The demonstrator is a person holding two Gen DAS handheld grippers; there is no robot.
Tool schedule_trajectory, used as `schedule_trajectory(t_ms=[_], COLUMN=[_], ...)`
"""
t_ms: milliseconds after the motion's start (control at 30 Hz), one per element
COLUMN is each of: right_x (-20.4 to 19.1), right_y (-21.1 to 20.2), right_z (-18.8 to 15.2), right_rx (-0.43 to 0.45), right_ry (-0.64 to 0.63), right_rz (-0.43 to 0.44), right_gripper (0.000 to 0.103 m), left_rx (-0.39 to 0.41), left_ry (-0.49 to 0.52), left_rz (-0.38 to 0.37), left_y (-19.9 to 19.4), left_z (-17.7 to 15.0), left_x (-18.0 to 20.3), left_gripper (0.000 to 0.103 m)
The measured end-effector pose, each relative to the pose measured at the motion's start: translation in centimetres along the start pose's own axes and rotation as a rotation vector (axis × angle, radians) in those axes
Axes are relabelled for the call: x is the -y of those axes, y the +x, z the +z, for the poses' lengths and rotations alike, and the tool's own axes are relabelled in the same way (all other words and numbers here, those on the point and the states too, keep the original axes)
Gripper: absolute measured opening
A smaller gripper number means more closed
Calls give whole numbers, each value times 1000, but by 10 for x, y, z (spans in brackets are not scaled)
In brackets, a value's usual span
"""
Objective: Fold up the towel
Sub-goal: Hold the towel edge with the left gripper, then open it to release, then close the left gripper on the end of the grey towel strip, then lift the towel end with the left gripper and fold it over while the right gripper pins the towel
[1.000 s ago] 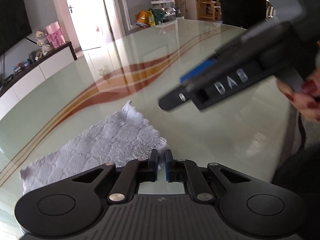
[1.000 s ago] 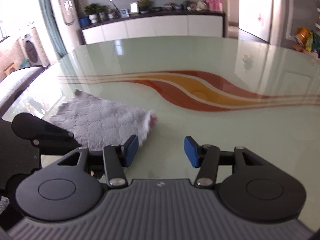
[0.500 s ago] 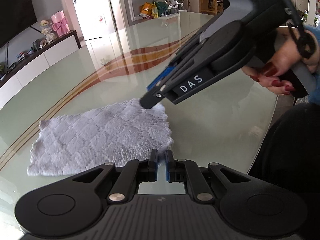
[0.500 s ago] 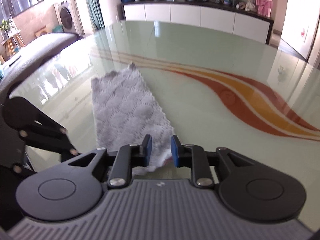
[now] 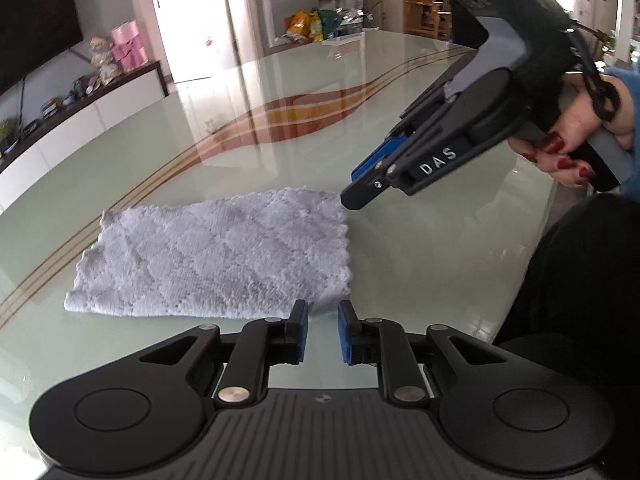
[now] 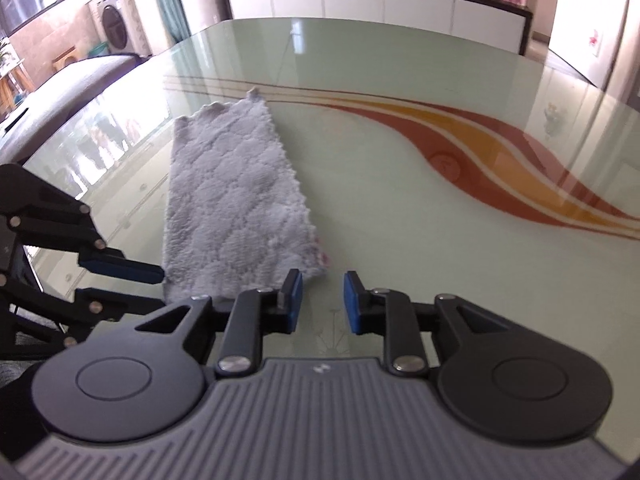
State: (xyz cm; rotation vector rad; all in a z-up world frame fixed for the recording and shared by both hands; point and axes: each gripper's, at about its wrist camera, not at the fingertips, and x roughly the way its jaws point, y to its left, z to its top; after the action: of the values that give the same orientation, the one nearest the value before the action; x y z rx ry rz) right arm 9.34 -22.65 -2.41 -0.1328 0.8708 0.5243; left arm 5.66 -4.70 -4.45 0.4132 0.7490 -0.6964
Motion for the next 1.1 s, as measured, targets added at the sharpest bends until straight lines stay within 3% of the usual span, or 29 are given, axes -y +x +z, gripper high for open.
schedule_trajectory(t_ms=[200, 333, 667, 833, 967, 1100], right_x=[-1, -1, 3, 8, 15, 19], right_y=[-6, -5, -10, -16, -27, -36], right_z=[2, 2, -3, -5, -5, -2], right_rx=[14, 18, 34, 45, 71, 99], right_ry=[0, 2, 26, 43, 57, 74], right_rz=[-2, -4, -7, -26, -54, -56], right_gripper=[30, 30, 30, 30, 30, 30], left_rx=[-13, -33, -38, -3, 39, 105], left_ry=[83, 58, -101, -217, -231, -302], left_rz=[-22, -49, -88, -183, -169, -118], left_y=[10, 16, 20, 16, 9, -7], left_z=[2, 7, 7, 12, 16, 19], left_x=[2, -4, -22, -25, -22, -42], left_gripper=[36, 36, 10, 9, 9, 8])
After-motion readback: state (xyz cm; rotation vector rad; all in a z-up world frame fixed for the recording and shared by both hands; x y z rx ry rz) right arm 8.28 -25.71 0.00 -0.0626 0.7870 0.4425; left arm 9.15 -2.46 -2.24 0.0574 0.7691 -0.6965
